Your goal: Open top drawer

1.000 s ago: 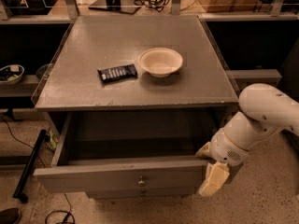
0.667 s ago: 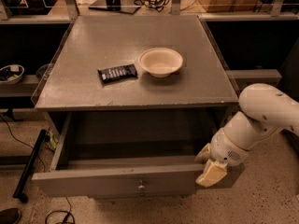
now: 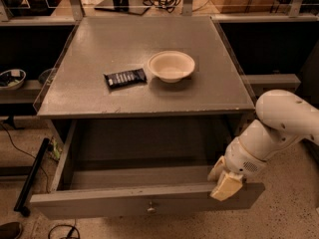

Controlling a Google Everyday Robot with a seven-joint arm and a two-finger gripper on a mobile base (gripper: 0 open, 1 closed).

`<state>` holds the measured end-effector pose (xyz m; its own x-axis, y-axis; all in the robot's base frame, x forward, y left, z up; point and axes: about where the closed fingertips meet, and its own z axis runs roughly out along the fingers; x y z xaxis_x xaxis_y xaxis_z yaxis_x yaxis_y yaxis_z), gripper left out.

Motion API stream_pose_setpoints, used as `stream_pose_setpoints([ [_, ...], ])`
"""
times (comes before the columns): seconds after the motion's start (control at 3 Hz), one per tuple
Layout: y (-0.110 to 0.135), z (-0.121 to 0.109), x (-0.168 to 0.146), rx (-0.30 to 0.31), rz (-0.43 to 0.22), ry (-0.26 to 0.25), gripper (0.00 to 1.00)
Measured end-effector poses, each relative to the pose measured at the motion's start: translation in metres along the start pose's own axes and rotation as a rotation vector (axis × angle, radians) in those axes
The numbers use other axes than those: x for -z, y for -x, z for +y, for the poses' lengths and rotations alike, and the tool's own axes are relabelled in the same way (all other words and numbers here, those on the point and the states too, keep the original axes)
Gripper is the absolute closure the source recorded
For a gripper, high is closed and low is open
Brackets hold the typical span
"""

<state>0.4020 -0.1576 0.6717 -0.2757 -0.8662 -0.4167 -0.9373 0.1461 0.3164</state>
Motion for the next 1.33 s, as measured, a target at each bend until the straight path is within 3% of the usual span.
stream_pose_setpoints([
  [1.33,-0.006,0.025,0.014,0.000,-0.028,-0.042,1.00],
])
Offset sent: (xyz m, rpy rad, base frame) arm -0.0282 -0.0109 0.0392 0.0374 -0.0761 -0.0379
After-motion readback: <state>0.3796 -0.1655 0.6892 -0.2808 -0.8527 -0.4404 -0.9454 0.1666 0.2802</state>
